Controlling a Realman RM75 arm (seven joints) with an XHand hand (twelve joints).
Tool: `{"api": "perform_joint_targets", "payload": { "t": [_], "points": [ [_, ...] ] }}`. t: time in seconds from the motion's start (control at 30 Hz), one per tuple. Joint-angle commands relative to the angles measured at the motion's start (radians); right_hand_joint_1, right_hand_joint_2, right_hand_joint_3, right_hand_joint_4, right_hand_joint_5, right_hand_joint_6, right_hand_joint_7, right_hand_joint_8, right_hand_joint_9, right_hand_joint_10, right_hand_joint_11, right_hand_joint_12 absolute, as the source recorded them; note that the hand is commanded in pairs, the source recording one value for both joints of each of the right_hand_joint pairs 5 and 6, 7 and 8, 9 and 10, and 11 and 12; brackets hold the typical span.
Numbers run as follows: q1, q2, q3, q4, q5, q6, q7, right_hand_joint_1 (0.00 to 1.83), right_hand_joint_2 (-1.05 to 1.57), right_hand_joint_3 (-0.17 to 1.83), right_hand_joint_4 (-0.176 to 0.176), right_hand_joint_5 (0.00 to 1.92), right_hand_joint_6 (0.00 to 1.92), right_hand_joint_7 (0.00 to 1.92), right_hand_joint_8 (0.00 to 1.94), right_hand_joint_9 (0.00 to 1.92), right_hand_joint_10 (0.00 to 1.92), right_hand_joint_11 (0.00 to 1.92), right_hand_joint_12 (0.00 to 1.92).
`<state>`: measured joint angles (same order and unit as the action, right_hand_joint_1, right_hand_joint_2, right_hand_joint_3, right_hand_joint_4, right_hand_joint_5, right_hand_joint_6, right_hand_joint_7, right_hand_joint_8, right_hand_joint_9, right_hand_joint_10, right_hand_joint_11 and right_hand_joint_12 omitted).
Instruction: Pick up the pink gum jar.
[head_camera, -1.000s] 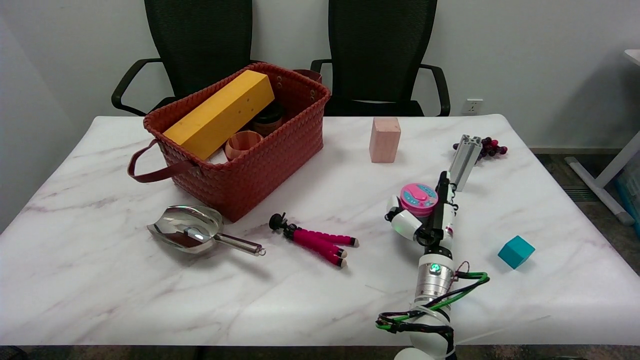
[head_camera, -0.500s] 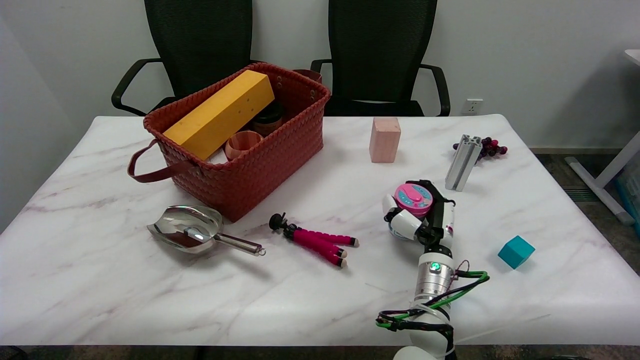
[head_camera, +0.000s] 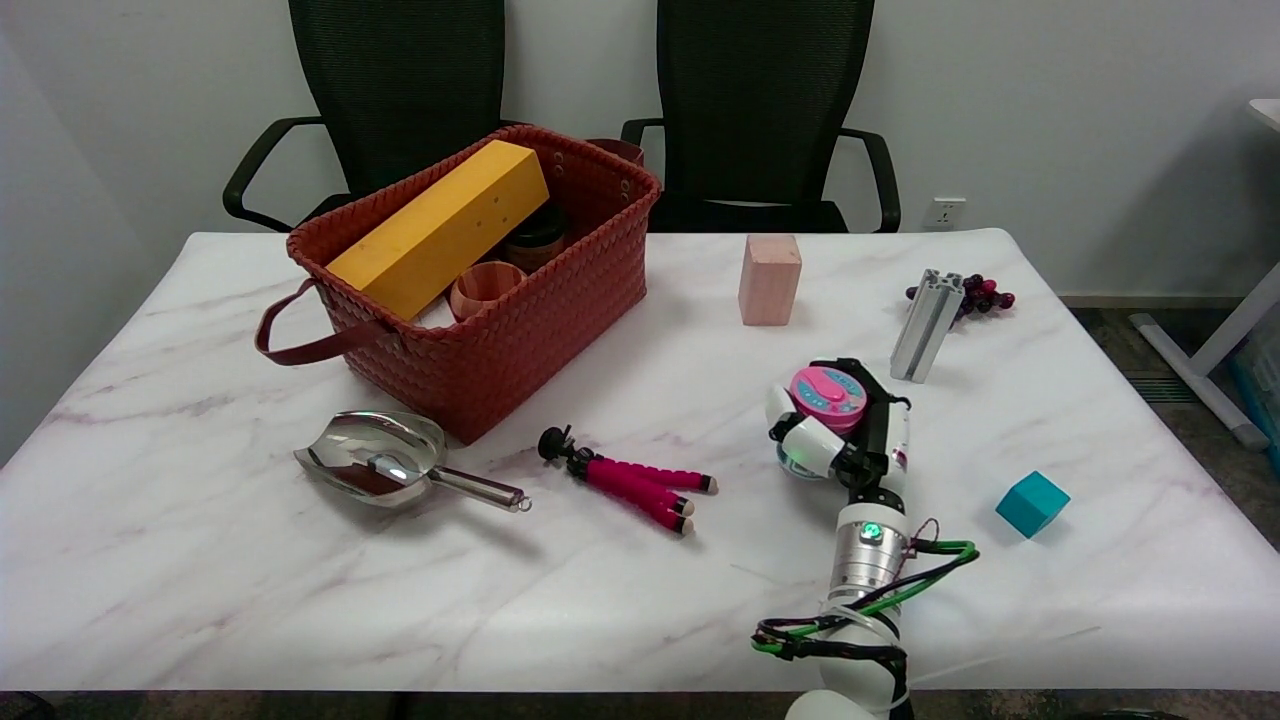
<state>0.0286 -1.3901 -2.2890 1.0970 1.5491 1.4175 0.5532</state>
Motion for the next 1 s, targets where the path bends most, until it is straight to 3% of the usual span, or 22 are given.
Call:
{"api": "perform_joint_targets", "payload": {
  "t": [0.03,0.4,1.0],
  "points": [
    [0.049,0.0,-0.005,0.003,-0.067,-0.006,0.037,1.12,1.19,1.13,0.0,1.52,1.52,1.28,1.28,0.96,0.96,0.96,0.96],
    [0.144,0.012,-0.001,0.025,-0.118,-0.066,0.036,1.11,1.42,1.03,0.0,1.54,1.54,1.37,1.37,1.19,1.19,1.36,1.36],
    [0.337,0.021,0.02,0.035,-0.207,-0.274,-0.004,1.08,1.51,1.02,0.0,1.56,1.56,1.47,1.47,1.34,1.34,1.43,1.43]
  ]
}}
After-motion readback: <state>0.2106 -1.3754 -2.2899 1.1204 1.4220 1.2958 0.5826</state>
